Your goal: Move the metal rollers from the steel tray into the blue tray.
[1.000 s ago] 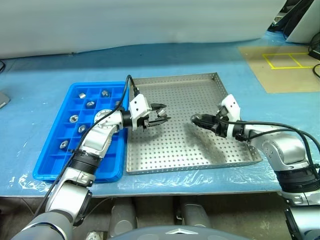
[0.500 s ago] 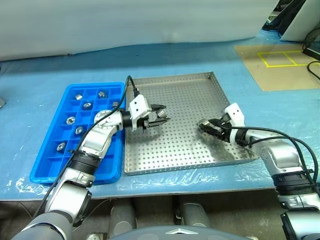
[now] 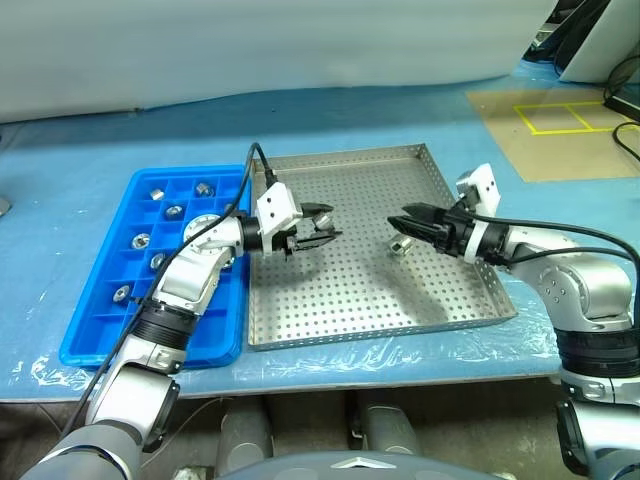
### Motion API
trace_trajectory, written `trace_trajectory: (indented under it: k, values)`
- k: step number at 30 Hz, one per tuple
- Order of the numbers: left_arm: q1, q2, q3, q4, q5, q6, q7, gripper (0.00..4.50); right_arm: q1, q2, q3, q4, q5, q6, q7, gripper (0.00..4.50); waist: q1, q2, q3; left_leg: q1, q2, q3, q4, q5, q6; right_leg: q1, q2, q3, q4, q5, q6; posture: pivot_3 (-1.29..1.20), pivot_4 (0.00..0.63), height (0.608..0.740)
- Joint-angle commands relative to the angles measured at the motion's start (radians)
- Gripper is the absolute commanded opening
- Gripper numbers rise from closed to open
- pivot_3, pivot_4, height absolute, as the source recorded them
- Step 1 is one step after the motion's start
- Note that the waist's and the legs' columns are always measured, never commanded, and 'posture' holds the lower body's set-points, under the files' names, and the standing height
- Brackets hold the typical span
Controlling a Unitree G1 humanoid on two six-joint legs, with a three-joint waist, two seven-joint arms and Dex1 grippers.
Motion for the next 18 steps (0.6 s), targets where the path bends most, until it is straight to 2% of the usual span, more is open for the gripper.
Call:
trace_trajectory:
  k: [1,8,18]
  values:
    - [-0.006,0.031,0.075,-0.034,-0.029,0.021,0.042,1.88,-0.049,0.021,0.029,-0.045,0.022,0.009,0.004,2.48,-0.001,0.000,0.000,0.000,0.000,0.000,0.000,0.000,0.000,0.000,0.000,0.000,0.000,0.000,0.000,-0.18,0.150,0.740]
    - [0.070,0.106,0.167,-0.109,-0.037,0.059,0.106,1.88,-0.164,0.088,0.137,0.042,-0.012,-0.026,0.054,2.48,0.007,0.000,0.000,-0.001,0.000,0.000,0.000,0.002,-0.004,0.000,0.000,-0.001,0.000,0.000,0.000,-0.07,0.150,0.740]
    - [0.286,0.246,0.329,-0.256,-0.026,0.108,0.212,1.88,-0.313,0.202,0.279,0.258,-0.105,-0.139,0.192,2.48,0.042,0.000,0.000,-0.004,0.001,-0.002,-0.001,0.001,-0.007,-0.002,0.000,-0.004,0.000,0.000,-0.001,0.14,0.150,0.740]
